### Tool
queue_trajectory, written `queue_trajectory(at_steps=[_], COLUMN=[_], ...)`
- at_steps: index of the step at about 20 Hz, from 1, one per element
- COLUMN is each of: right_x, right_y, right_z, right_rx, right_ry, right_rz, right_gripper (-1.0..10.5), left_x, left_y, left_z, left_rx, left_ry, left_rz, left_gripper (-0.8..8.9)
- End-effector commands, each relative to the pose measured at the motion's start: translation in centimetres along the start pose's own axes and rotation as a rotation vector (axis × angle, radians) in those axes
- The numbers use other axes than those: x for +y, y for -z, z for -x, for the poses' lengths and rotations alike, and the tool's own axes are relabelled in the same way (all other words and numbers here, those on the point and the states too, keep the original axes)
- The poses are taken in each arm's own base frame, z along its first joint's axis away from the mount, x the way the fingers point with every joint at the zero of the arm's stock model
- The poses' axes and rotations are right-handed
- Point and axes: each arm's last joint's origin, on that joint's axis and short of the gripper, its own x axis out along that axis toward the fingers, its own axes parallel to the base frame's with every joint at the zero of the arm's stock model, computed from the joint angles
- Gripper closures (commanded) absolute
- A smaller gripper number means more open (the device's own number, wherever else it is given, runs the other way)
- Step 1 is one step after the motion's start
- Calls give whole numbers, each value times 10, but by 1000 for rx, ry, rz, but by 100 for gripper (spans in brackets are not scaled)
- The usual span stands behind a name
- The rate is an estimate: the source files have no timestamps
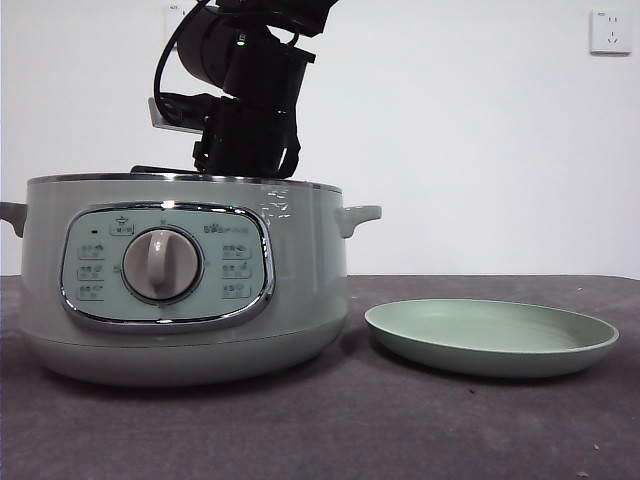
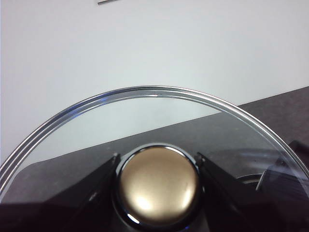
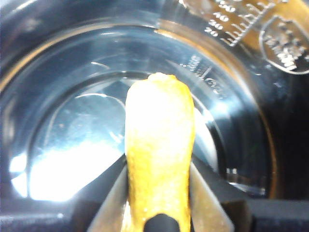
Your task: Take the corn out from the steamer,put the corn on the plate,close the lid
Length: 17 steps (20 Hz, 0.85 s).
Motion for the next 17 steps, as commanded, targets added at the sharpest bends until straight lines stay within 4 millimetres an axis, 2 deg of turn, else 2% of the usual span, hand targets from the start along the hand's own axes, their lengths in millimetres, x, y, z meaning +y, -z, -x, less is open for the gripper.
queue_trajectory(at_steps=[1, 2, 4, 6, 8, 10, 12, 15, 17], right_x=[1, 1, -1, -9, -21, -36, -49, -77, -94], right_y=[2, 1, -4, -7, 0, 17, 35, 60, 75], right_z=[-7, -3, 22, 69, 128, 185, 226, 257, 259], right_rx=[16, 7, -40, -106, -158, -188, -208, -175, -76], right_ry=[-6, -8, 0, 11, 27, 49, 77, 127, 150], right_rz=[6, 6, 2, -12, -35, -68, -100, -200, -276], right_gripper=[960, 959, 959, 959, 959, 959, 959, 959, 959], left_x=[4, 4, 4, 4, 2, -4, -12, -23, -29], left_y=[-9, -9, -9, -9, -9, -8, -7, -5, -3], left_z=[7, 7, 7, 7, 2, -8, -20, -37, -46], left_rx=[-68, -68, -67, -67, -56, -34, -15, 10, 30], left_ry=[-15, -15, -15, -14, -9, 29, 102, 183, 231], left_rz=[19, 19, 19, 19, 14, 1, -10, -19, -16], left_gripper=[822, 822, 822, 822, 822, 822, 822, 822, 822])
